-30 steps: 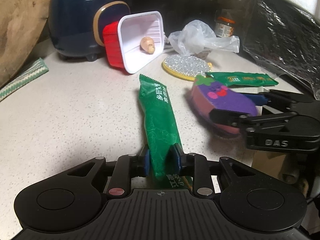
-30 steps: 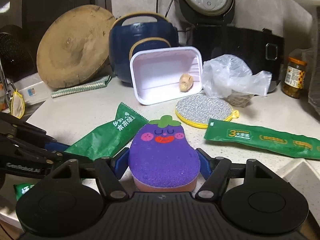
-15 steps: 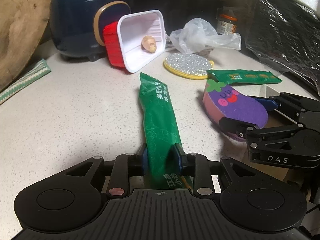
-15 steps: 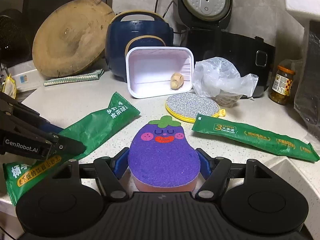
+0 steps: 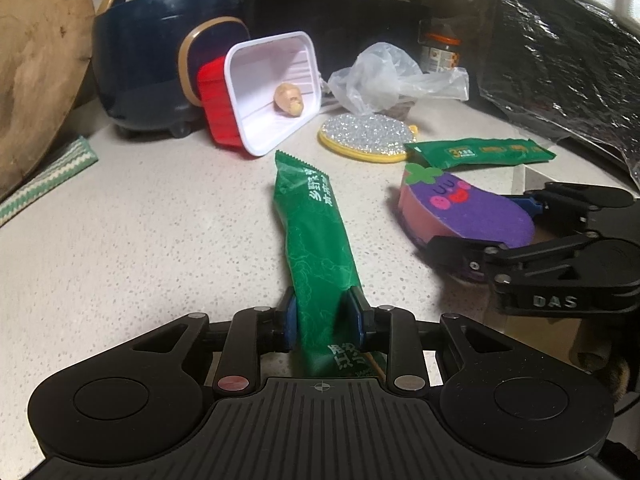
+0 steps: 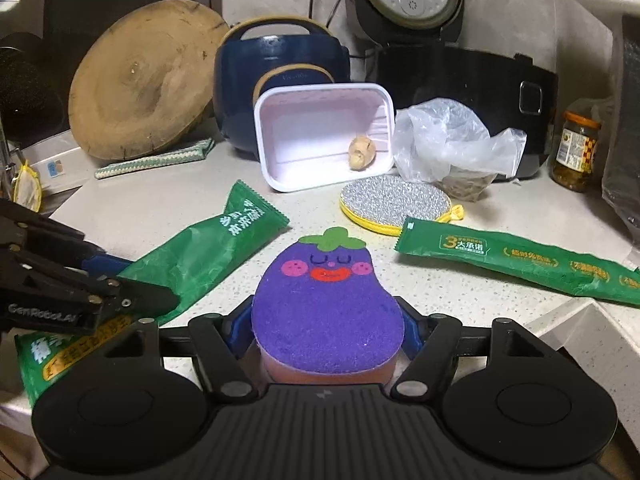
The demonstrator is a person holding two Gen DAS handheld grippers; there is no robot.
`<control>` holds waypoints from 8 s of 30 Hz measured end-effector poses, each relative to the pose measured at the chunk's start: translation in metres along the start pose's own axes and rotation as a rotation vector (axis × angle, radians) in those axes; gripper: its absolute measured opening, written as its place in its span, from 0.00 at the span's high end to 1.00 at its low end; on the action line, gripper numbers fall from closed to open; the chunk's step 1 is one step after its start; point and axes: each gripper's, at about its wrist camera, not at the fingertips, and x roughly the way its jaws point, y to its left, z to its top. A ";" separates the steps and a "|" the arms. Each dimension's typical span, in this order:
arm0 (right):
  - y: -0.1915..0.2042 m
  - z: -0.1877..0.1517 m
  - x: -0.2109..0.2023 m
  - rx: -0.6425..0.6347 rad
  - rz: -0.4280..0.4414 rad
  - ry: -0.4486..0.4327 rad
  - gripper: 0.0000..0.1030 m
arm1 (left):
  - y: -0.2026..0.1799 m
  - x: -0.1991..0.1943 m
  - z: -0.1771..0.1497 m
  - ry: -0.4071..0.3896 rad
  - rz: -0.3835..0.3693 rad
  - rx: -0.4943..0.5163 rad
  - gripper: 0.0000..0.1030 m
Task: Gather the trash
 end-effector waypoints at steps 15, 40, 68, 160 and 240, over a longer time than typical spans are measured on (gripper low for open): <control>-0.011 -0.014 -0.081 0.029 -0.008 -0.129 0.33 | -0.042 -0.029 0.000 -0.044 -0.033 0.087 0.84; -0.101 -0.206 -0.171 0.352 -0.344 -0.064 0.33 | -0.204 0.084 -0.134 0.247 -0.479 0.094 0.85; -0.161 -0.329 -0.060 0.710 -0.260 0.369 0.33 | -0.170 0.266 -0.233 0.599 -0.412 -0.353 0.81; -0.132 0.062 -0.038 0.207 -0.150 -0.091 0.17 | -0.004 0.018 0.105 -0.353 0.284 -0.078 0.81; -0.009 0.148 0.199 -0.519 -0.275 0.016 0.37 | 0.111 0.007 0.060 -0.150 0.242 -0.182 0.86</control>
